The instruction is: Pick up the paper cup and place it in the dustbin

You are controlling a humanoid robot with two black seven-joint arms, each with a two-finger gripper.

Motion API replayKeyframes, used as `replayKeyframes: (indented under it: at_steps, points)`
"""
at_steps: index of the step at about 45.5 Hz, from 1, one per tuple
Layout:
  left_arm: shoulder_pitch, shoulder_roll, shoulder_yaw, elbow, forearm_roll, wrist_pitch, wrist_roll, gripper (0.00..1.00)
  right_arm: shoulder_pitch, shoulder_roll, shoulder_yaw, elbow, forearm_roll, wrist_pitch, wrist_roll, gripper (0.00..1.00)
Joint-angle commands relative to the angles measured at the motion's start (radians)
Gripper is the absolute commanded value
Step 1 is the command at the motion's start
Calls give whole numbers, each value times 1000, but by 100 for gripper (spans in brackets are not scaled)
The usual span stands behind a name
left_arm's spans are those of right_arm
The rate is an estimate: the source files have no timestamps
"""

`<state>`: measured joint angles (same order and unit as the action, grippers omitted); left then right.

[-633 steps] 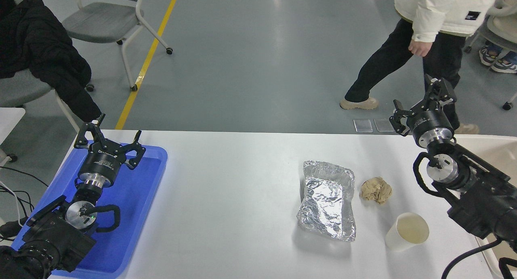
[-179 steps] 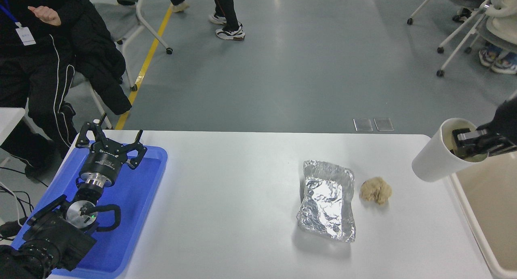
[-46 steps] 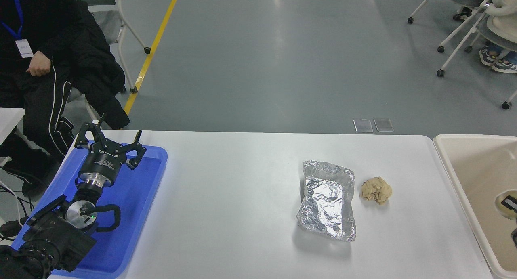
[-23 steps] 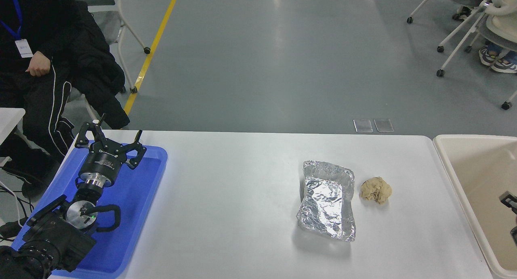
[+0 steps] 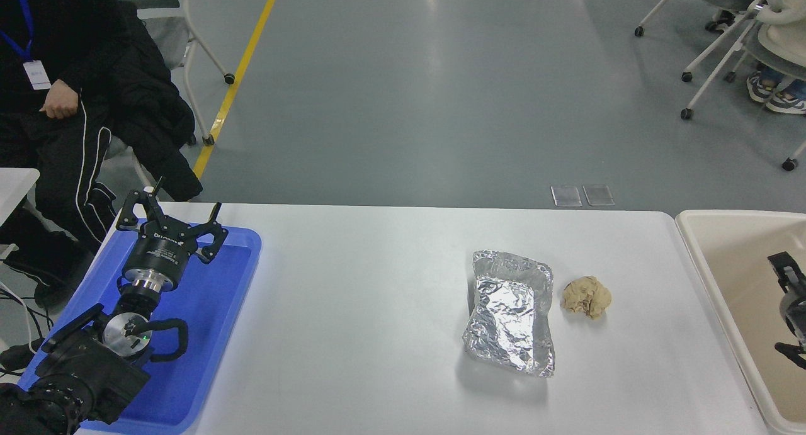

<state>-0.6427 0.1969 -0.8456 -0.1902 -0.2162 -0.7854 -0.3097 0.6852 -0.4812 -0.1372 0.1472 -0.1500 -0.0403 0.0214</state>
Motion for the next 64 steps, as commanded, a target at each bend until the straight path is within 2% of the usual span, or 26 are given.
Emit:
replayKeyframes:
  at_steps: [1,8,18,25,31,37,42,48,53,57,64]
  points:
    - [0,1,0,0,1,0,1,100,120,-217,-93,375,-180,-7,26,100]
    - [-2,-1,0,-2,3,0,4,100,240,-313,-189,564,-324,-4,17,100]
    - [-2,-1,0,-2,3,0,4,100,581,-519,-519,931,-454,39,15,100]
    - [-2,-1,0,-2,3,0,4,100,929,-634,-738,1202,-548,155,9,100]
    - [-2,-1,0,0,3,0,6,100,1206,-643,-907,1344,-559,266,3,100]
    - [-2,-1,0,-2,3,0,6,100,1457,-591,-1077,1436,-546,342,3,100]
    - [-2,-1,0,-2,3,0,6,100,1638,-478,-1223,1476,-510,395,8,100]
    - [-2,-1,0,-2,3,0,6,100,1766,-265,-1328,1482,-278,441,11,100]
    - [-2,-1,0,-2,3,0,6,100,1850,-113,-1352,1482,-109,571,9,100]
    - [-2,-1,0,-2,3,0,4,100,1899,-79,-1325,1499,-69,668,6,100]
    - [-2,-1,0,-2,3,0,4,100,1907,-77,-1271,1516,-72,686,3,100]
